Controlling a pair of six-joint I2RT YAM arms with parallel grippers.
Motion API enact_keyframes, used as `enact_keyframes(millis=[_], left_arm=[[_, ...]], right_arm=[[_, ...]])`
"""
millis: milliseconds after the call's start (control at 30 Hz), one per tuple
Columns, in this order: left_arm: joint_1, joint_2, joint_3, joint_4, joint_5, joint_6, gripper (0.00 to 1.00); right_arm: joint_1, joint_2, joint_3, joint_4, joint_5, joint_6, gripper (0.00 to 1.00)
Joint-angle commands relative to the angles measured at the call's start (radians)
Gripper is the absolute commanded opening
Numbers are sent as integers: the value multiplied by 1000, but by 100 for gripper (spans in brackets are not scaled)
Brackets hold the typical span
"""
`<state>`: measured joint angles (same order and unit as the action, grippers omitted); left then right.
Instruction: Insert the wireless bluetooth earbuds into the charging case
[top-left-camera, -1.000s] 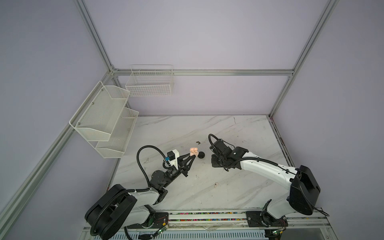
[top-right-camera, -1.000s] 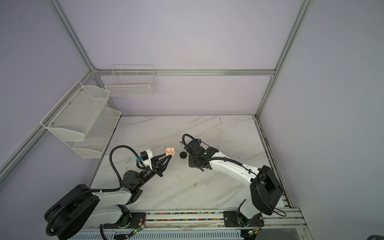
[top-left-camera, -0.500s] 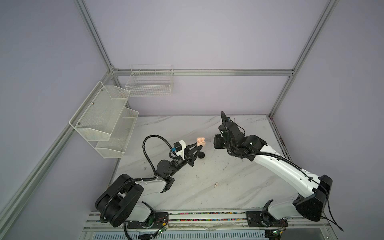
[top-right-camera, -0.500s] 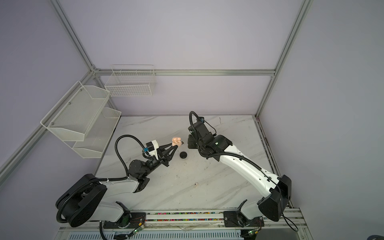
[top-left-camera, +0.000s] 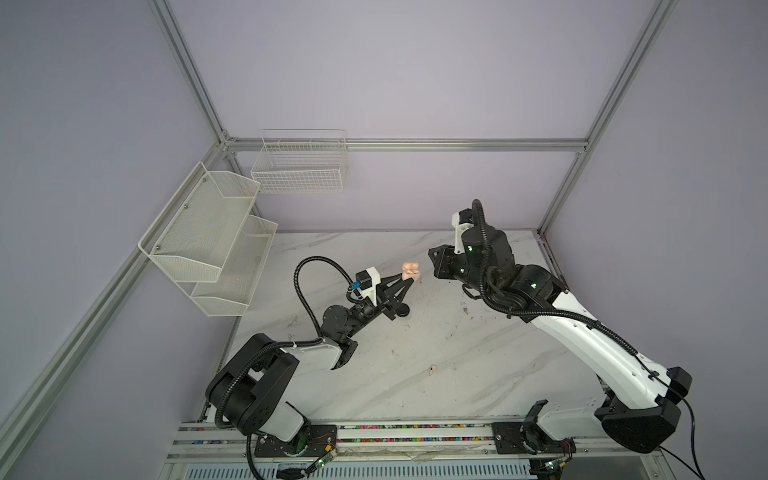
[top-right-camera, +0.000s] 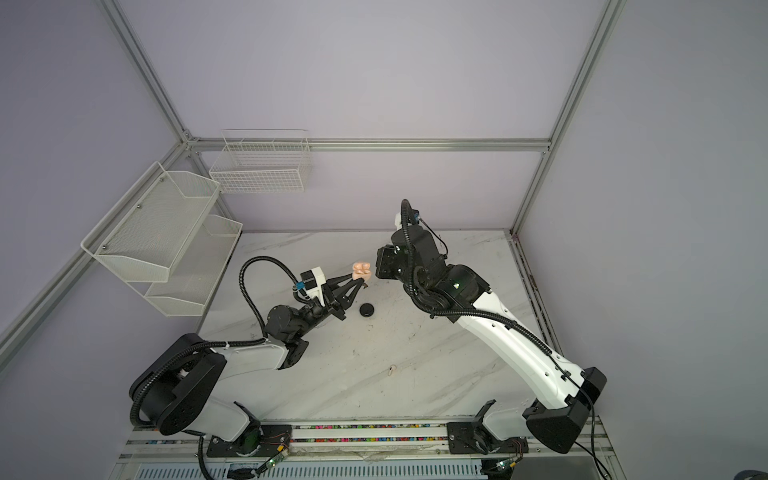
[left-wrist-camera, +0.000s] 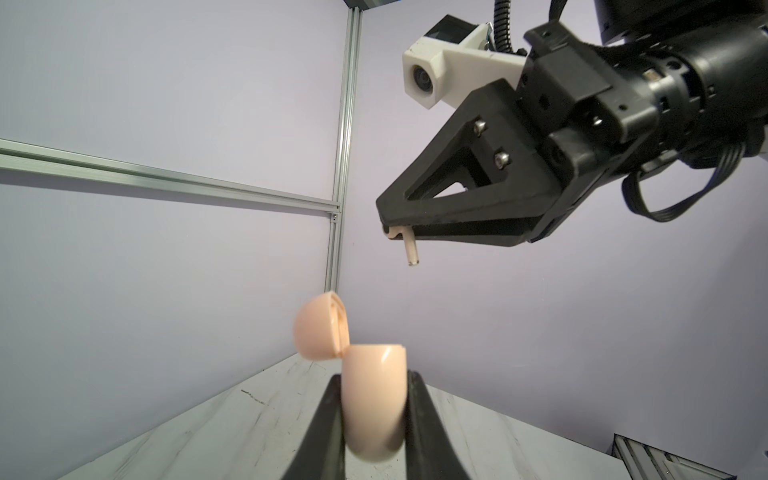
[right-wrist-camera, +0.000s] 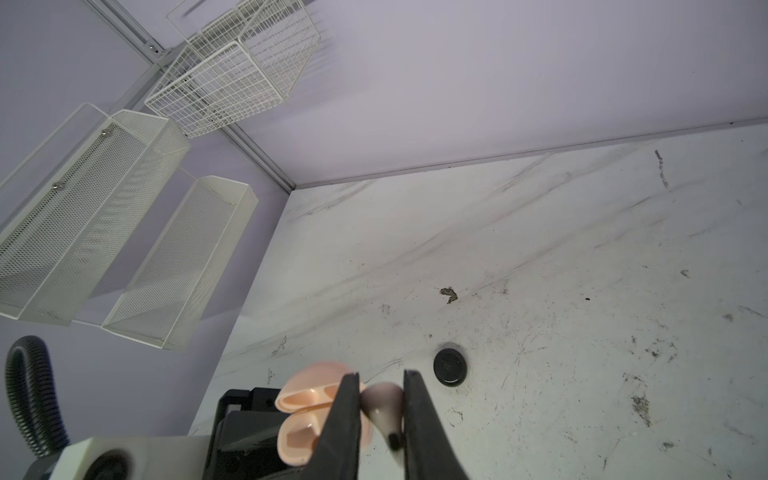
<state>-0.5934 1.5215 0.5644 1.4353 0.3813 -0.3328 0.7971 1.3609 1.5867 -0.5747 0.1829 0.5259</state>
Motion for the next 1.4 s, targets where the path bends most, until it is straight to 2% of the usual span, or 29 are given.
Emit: enact_keyframes(millis=[0, 467, 1367], left_arm=[[6, 10, 100, 68, 18, -8, 0], [6, 46, 203, 66, 34, -35, 0], [6, 28, 204, 68, 41, -61, 0]], right_arm=[[-2, -14, 10, 53, -30, 18, 15], [4, -53, -64, 198, -82, 77, 14], [42, -32, -135, 292, -79, 70, 14]])
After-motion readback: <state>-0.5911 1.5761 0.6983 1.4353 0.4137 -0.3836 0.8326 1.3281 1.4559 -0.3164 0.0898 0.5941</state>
